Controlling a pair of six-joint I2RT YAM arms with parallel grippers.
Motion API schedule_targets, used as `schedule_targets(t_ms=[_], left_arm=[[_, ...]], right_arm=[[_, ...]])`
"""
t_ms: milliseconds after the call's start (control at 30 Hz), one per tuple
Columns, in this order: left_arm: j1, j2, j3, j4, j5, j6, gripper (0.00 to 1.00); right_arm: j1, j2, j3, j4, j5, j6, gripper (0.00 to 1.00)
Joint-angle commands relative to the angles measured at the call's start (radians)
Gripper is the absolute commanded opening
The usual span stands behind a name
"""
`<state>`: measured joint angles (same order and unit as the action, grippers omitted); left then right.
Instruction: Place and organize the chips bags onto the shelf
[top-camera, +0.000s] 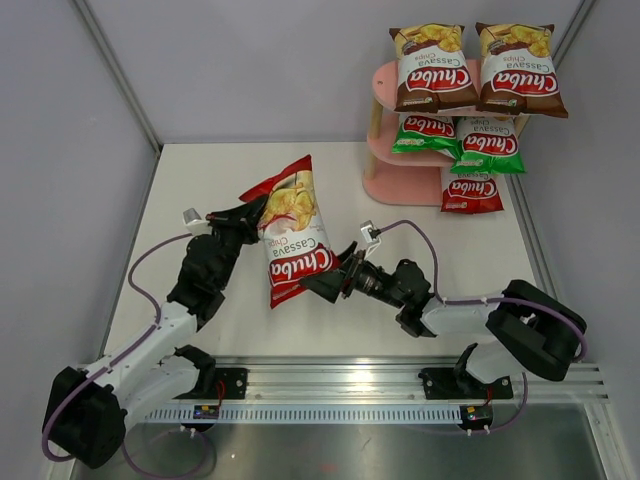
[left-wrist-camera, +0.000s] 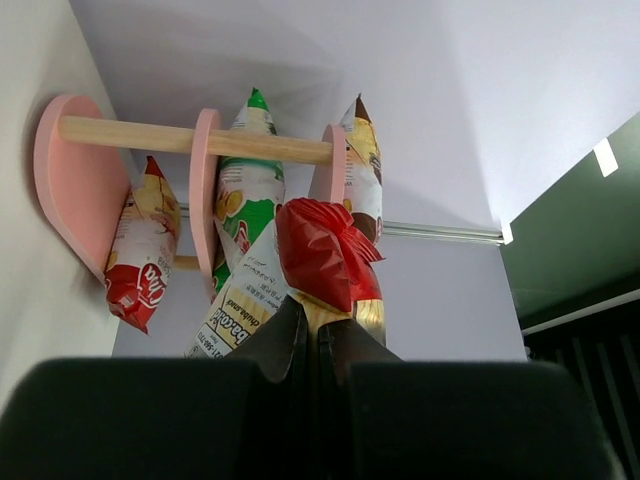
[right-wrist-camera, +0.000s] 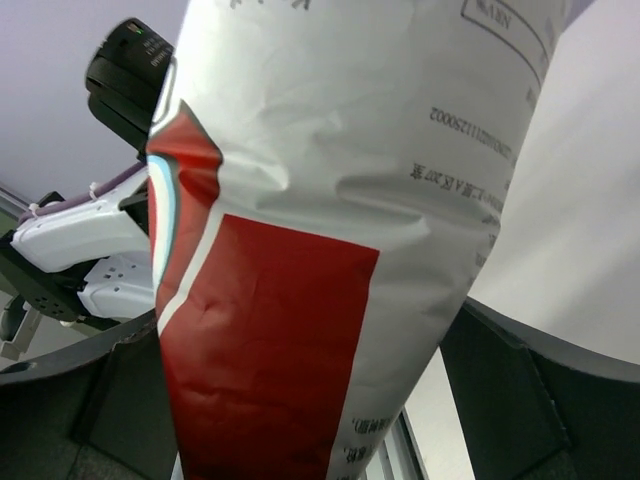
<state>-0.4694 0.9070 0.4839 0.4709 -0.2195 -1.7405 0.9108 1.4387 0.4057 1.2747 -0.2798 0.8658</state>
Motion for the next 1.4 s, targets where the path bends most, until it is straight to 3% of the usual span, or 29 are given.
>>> schedule_targets(t_ms=[0,167,633,733,767,867,1000,1033,1133,1200,1367], left_arm=[[-0.021,-0.046,0.004,0.069,-0.023,-0.007,0.0],[-0.041,-0.097,-0.034,0.048,-0.03,0.018,0.0],[-0.084,-0.16,-0.096,-0.003,-0.02,0.182,0.0],[-0.107,-0.171,-0.097,-0.015,-0.04,0.217,0.0],[-0.109,-0.172,-0.103,-0.015,-0.043,0.223,0.02],[-0.11,-0.184,-0.114,-0.021,-0.055,0.236,0.14],[-0.11,-0.204,-0.105,-0.064,-0.083,0.283,0.4],[-0.11,-0.206,-0.099,-0.095,-0.086,0.304,0.61],[-0.11,-0.207,-0.071,-0.171,-0.112,0.346,0.93],[-0.11,-0.214,-0.054,-0.21,-0.13,0.375,0.99],[-0.109,-0.247,-0.044,-0.365,-0.217,0.455,0.99]], right_arm=[[0.007,-0.064,0.059,0.183,0.059,-0.086,0.99],[-0.045,-0.112,0.055,0.164,0.139,-0.031,0.98],[-0.202,-0.138,0.081,0.078,0.067,0.15,0.98],[-0.213,-0.132,0.094,0.058,0.039,0.156,0.86],[-0.214,-0.129,0.099,0.048,0.031,0.154,0.71],[-0.219,-0.123,0.093,0.045,0.004,0.151,0.62],[-0.24,-0.12,0.068,0.049,-0.024,0.156,0.44],[-0.242,-0.12,0.064,0.06,-0.027,0.156,0.42],[-0.262,-0.127,0.045,0.063,-0.039,0.163,0.34],[-0.279,-0.132,0.021,0.075,-0.044,0.18,0.33],[-0.354,-0.126,-0.039,0.1,-0.055,0.231,0.27]])
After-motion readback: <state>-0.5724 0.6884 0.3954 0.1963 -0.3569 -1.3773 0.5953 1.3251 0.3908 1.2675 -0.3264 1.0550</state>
